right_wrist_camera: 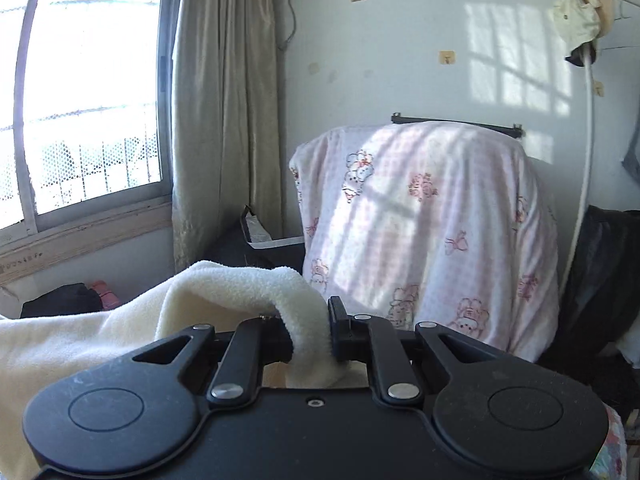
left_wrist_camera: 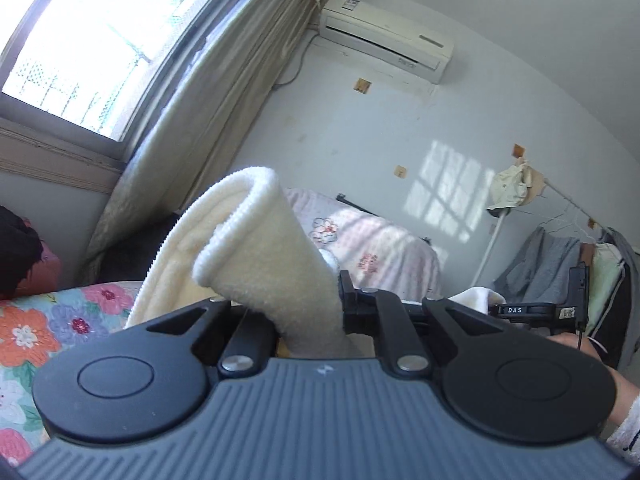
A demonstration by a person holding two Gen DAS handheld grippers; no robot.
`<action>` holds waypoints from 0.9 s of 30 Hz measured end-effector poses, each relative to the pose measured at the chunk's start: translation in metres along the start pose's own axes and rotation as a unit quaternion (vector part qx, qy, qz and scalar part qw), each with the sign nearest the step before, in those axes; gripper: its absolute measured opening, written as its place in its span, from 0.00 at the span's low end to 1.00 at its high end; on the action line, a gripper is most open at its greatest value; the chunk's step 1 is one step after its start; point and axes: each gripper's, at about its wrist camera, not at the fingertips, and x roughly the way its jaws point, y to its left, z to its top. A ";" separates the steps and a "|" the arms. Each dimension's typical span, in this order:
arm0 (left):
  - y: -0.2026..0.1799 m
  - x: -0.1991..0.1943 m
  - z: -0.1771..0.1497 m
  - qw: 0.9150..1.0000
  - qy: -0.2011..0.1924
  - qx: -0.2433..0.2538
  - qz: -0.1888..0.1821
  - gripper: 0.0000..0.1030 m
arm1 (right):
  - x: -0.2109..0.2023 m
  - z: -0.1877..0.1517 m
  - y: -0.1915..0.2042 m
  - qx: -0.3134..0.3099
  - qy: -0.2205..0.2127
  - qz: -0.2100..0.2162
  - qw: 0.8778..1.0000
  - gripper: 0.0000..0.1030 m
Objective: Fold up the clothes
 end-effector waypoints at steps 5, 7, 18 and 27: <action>0.069 0.070 -0.038 0.985 0.077 0.023 0.154 0.14 | 0.145 -0.012 0.033 0.011 0.097 -0.021 0.995 0.47; 0.101 0.091 -0.073 0.964 0.160 0.032 0.212 0.15 | 0.180 -0.037 0.045 0.026 0.137 -0.058 0.988 0.48; 0.169 0.063 -0.202 0.934 0.280 0.055 0.218 0.42 | 0.160 -0.229 0.102 0.001 0.323 0.077 0.943 0.48; 0.164 0.052 -0.187 0.950 0.222 0.074 0.206 0.53 | 0.125 -0.255 0.140 -0.102 0.328 0.115 0.932 0.55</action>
